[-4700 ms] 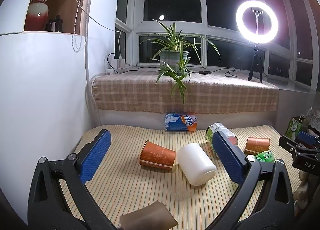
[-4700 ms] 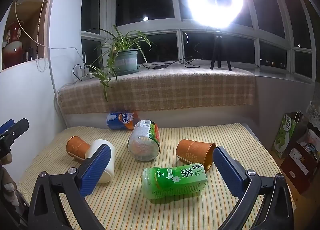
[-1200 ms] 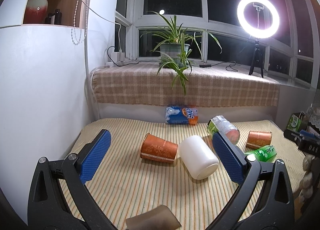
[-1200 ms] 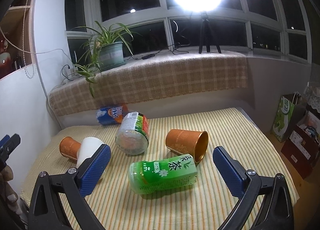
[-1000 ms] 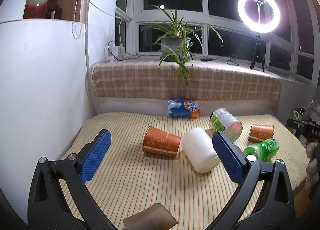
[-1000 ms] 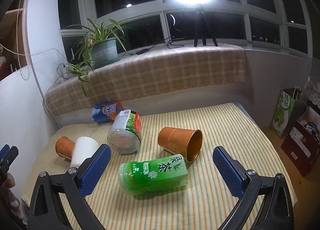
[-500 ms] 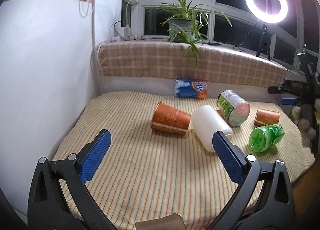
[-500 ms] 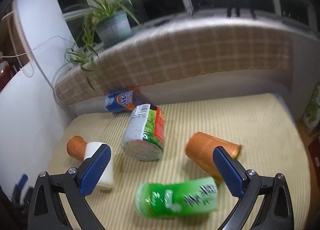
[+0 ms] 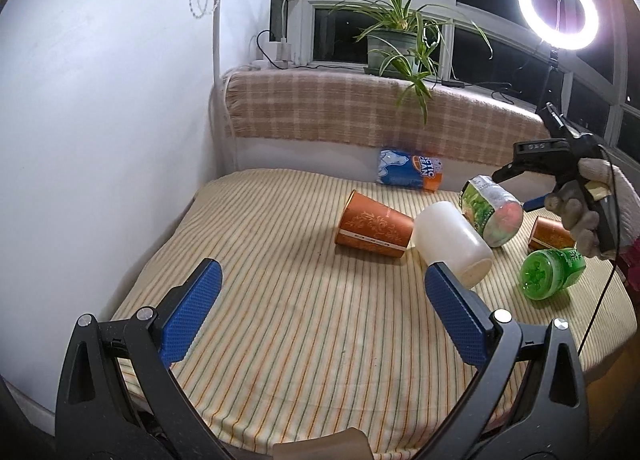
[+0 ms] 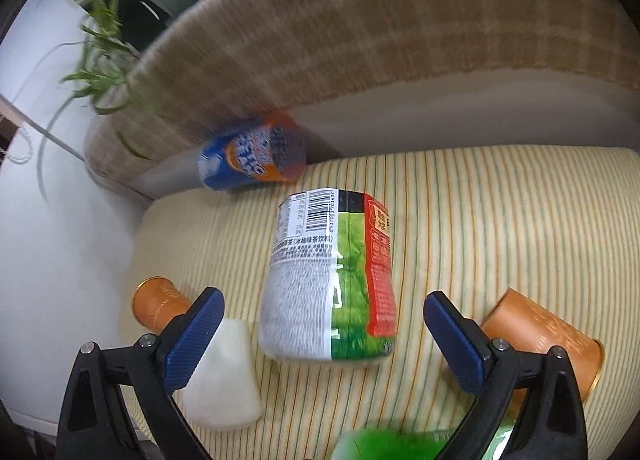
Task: Flip cup upright
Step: 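Reach the right tool to the lying green-and-white can and close on it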
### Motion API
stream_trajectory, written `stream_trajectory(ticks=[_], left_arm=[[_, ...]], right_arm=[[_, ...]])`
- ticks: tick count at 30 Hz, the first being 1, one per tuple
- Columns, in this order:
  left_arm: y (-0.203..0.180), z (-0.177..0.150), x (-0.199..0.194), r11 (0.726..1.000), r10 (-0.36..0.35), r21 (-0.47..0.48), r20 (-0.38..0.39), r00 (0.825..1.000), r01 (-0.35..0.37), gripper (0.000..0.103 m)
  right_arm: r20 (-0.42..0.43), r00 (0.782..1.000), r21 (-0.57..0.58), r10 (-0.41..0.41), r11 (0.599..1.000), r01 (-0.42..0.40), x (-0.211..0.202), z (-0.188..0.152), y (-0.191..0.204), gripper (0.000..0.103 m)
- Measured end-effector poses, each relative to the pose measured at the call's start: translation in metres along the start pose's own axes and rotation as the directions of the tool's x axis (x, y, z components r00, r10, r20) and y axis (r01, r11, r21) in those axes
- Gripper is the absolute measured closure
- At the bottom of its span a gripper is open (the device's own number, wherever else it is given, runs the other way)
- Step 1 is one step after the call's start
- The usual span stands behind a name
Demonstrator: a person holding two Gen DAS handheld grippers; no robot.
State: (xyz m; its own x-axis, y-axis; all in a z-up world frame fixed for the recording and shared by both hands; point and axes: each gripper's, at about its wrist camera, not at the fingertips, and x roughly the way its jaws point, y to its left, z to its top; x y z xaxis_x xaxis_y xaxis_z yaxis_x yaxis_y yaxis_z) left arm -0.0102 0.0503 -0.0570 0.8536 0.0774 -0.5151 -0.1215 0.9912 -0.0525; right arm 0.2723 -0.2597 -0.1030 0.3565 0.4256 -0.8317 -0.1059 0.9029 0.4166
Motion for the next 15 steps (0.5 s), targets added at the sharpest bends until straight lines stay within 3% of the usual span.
stream_trajectory(ticks=[6, 15], left_arm=[[0.002, 0.001, 0.002, 1.0, 0.007, -0.003, -0.003, 1.0, -0.007, 0.0], [0.005, 0.0, 0.0, 1.0, 0.012, -0.008, -0.001, 1.0, -0.012, 0.0]], right_arm=[[-0.045, 0.999, -0.001, -0.016, 1.0, 0.016, 0.023, 0.009, 0.003, 0.003], [-0.106, 0.994, 0.009, -0.028, 1.0, 0.029, 0.048, 0.014, 0.004, 0.017]])
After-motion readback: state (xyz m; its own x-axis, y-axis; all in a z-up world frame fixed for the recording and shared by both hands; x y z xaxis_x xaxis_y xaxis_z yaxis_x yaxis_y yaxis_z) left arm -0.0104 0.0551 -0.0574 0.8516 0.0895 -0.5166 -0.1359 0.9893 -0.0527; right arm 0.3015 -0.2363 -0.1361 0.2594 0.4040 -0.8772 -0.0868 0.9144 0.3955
